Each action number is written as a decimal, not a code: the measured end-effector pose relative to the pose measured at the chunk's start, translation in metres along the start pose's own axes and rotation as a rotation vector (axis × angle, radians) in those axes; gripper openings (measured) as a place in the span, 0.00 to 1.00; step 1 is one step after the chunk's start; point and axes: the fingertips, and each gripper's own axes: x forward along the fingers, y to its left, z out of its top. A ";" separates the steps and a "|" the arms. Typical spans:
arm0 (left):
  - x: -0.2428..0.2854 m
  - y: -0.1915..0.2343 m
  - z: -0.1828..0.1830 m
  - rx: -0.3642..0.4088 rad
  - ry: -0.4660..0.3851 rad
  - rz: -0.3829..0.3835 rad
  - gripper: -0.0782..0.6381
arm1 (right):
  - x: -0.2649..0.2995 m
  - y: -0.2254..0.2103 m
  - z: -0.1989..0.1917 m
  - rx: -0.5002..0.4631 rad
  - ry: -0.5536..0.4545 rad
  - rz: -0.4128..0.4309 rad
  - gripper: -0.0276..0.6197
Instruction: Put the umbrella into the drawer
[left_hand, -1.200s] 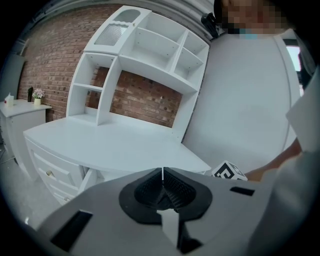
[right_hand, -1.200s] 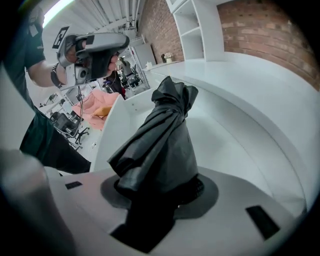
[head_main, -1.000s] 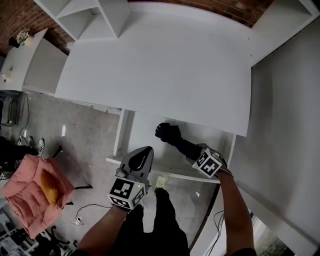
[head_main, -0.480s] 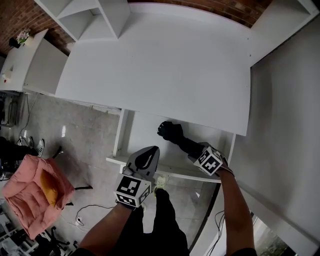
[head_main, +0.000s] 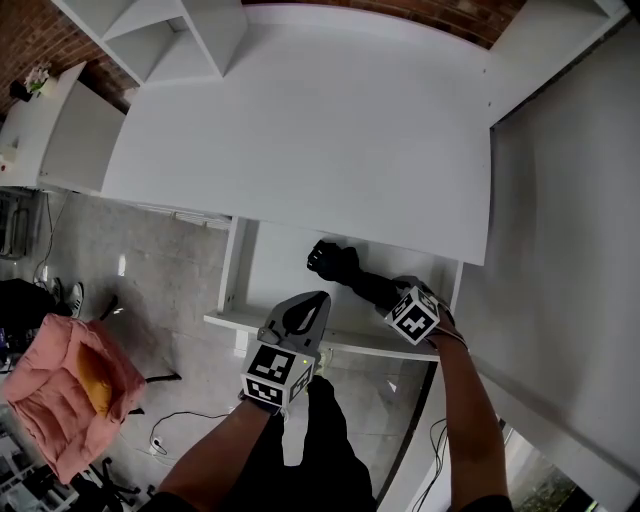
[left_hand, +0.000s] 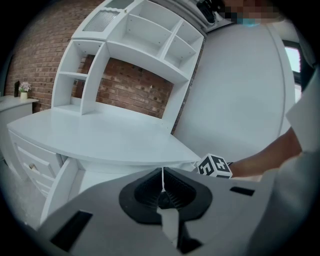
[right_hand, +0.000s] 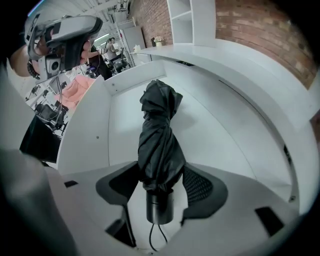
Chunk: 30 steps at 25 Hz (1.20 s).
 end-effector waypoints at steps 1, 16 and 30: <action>-0.001 0.000 0.000 0.002 0.001 -0.001 0.13 | -0.004 -0.002 0.001 -0.001 -0.001 -0.015 0.43; -0.041 -0.015 0.025 0.003 0.002 -0.006 0.13 | -0.141 0.007 0.059 0.451 -0.457 -0.338 0.06; -0.139 -0.037 0.103 -0.007 -0.074 -0.068 0.13 | -0.285 0.092 0.129 0.597 -0.780 -0.478 0.05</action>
